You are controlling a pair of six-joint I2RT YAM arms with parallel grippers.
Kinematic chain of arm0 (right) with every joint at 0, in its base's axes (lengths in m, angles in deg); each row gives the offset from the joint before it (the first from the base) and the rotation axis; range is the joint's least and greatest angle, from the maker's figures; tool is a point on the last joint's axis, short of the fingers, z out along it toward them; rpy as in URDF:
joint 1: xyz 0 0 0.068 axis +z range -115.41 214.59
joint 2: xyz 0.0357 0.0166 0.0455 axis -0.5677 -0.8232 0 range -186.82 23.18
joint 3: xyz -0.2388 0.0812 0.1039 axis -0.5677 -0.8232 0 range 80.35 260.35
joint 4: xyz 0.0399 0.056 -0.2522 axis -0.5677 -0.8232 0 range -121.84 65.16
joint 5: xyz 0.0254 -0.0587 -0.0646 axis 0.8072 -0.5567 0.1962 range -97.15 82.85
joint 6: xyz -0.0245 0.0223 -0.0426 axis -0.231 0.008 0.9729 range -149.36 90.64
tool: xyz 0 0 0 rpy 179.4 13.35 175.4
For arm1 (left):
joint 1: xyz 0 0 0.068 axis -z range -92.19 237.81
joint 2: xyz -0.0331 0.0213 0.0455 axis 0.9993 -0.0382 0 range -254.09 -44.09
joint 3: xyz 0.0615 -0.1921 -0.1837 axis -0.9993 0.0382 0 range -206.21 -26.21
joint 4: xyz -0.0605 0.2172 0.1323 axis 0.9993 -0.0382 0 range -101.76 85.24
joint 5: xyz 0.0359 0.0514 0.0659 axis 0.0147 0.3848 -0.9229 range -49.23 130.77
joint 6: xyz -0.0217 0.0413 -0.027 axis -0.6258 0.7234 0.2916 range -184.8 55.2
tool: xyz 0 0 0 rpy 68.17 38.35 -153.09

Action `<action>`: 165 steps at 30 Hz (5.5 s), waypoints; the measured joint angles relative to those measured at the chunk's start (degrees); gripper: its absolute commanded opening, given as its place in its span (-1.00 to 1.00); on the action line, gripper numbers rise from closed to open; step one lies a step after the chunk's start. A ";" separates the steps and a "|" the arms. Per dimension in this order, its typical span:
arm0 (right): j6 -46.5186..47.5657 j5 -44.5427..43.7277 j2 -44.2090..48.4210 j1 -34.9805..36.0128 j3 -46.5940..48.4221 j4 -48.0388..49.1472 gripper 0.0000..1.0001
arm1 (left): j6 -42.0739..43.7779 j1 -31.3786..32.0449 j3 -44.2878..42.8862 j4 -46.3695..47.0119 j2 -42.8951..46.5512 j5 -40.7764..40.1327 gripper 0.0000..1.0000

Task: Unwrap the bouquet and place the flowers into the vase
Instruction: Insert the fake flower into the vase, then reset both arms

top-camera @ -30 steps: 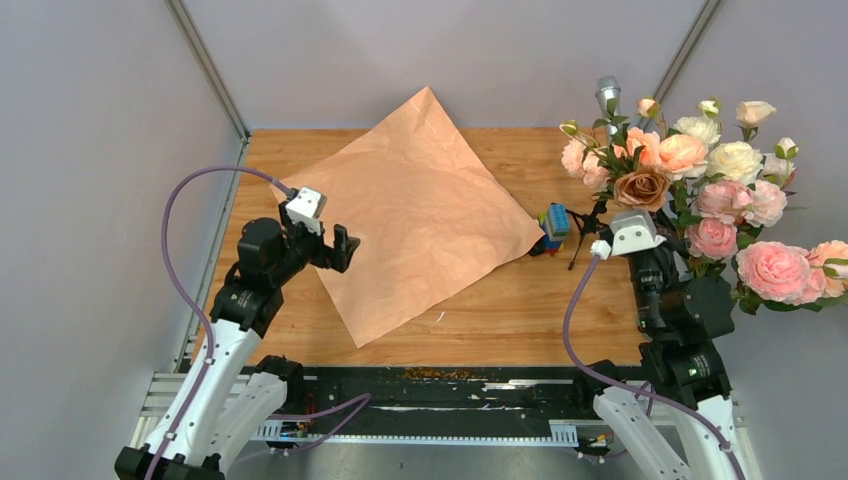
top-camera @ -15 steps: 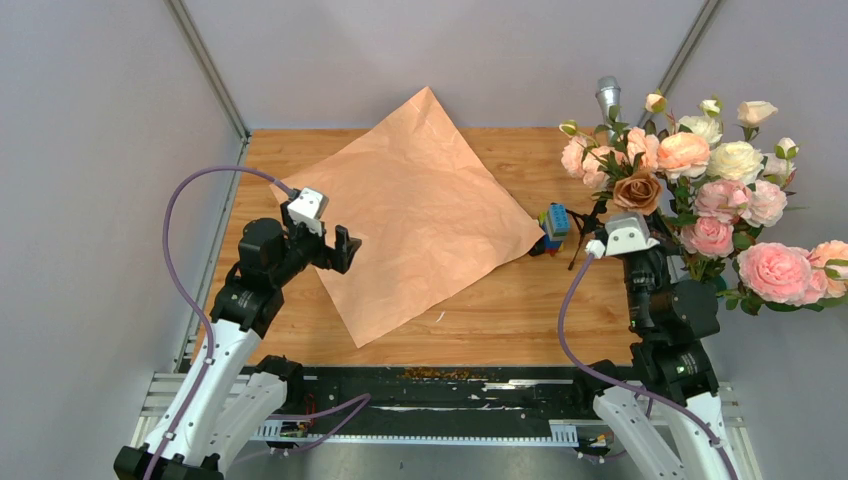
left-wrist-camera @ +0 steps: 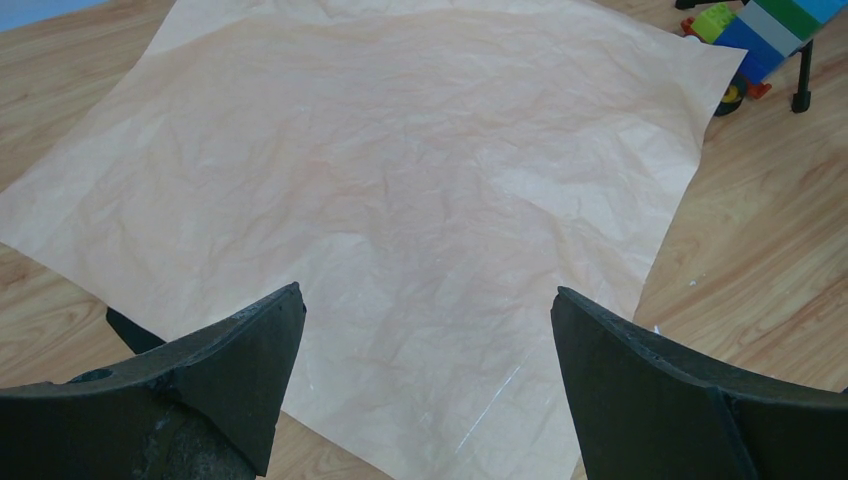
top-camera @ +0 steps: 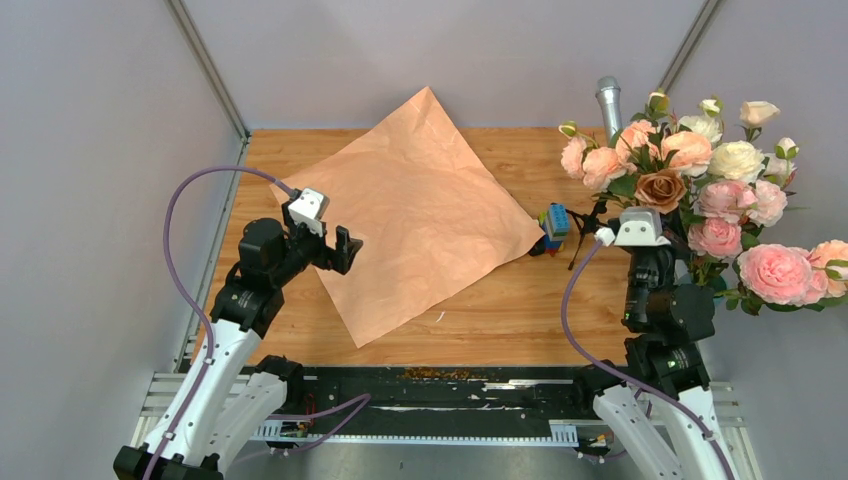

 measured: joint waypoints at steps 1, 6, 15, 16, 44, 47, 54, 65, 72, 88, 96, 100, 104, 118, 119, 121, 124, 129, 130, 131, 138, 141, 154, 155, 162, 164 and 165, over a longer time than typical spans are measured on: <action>0.02 -0.44 0.04 0.00 -0.07 0.46 -0.81 | 0.00 0.00 0.00 0.00 0.00 0.07 1.00; -0.02 -2.08 0.31 0.00 -0.81 1.22 -0.83 | 0.00 0.00 0.00 0.00 0.00 0.35 1.00; -1.81 -4.24 1.66 0.00 -0.94 1.97 -0.80 | 0.00 0.00 0.02 0.00 0.00 0.35 1.00; -2.08 -4.79 1.66 0.00 -1.16 2.36 -0.78 | 0.00 0.00 0.04 0.00 0.00 0.35 1.00; -10.10 4.87 9.16 -0.13 2.32 -8.57 0.58 | 0.00 0.00 0.42 0.02 0.02 0.37 1.00; -11.63 8.79 9.16 -0.24 4.46 -12.22 0.62 | 0.00 0.00 0.42 0.02 0.00 0.35 1.00; -15.85 16.31 8.96 -0.26 10.45 -20.55 0.63 | -0.04 0.00 0.42 0.02 -0.07 0.13 1.00; -17.03 14.71 8.55 -0.26 12.96 -22.84 -0.04 | -0.07 0.00 0.42 0.02 -0.11 0.15 1.00; -15.87 4.70 6.40 -0.26 6.34 -18.16 -0.62 | -0.07 0.00 0.42 0.00 -0.24 0.35 1.00; -13.51 -10.88 6.27 -0.26 -0.02 -9.88 -0.05 | -0.07 0.00 0.42 0.00 -0.37 1.29 1.00; -14.05 -1.49 10.56 -0.26 1.42 -15.06 0.99 | -0.07 0.00 0.42 0.00 -0.46 1.42 1.00; -14.58 4.50 11.85 -0.26 3.15 -18.56 1.00 | -0.09 0.00 0.42 0.00 -0.90 1.44 1.00; -16.31 10.91 12.02 -0.26 6.25 -23.41 1.00 | -0.09 0.00 0.42 0.00 -0.94 1.44 1.00; -19.37 1.66 3.58 -0.26 11.87 -27.45 0.58 | -0.11 0.00 0.42 0.00 -0.96 1.44 1.00; -19.47 -0.28 2.75 -0.26 11.58 -27.34 0.58 | -0.11 0.00 0.42 0.00 -0.96 1.44 1.00; -19.98 -3.74 1.57 -0.26 11.06 -27.47 0.64 | -0.11 0.00 0.42 0.00 -0.96 1.44 1.00; -21.20 -4.94 1.01 -0.26 11.04 -27.78 0.88 | -0.13 0.00 0.42 0.00 -0.96 1.49 1.00; -24.39 0.94 1.09 -0.26 16.15 -34.71 1.00 | -0.13 0.00 0.42 0.00 -0.96 1.90 1.00; -24.98 1.68 0.92 -0.26 17.27 -35.71 1.00 | -0.13 0.00 0.42 -0.02 -0.96 1.97 1.00; -25.55 1.99 0.59 -0.26 18.47 -37.09 1.00 | -0.15 0.00 0.42 0.00 -0.96 2.08 1.00; -29.07 5.81 -6.56 -0.26 21.79 -48.04 1.00 | -0.35 0.00 0.42 0.00 -0.90 3.19 1.00; -29.97 8.94 -8.09 -0.26 21.92 -51.47 1.00 | -0.39 0.00 0.42 -0.02 -0.83 3.39 1.00; -32.04 19.17 -7.39 -0.26 29.81 -60.46 1.00 | -12.37 0.09 0.39 11.26 -8.04 12.46 1.00; -32.04 20.20 -7.39 -0.26 30.23 -61.13 1.00 | -12.66 0.09 0.35 11.63 -8.17 12.66 1.00; -31.61 30.29 -4.42 -0.26 33.57 -63.45 1.00 | -12.07 0.11 -0.87 10.60 -7.02 11.82 1.00; -31.45 33.00 -3.13 -0.26 34.75 -63.49 1.00 | -11.96 0.11 -0.87 9.88 -5.90 11.02 1.00; -31.34 34.51 -2.60 -0.26 35.52 -63.47 1.00 | -11.91 0.11 -0.87 9.57 -5.25 10.34 1.00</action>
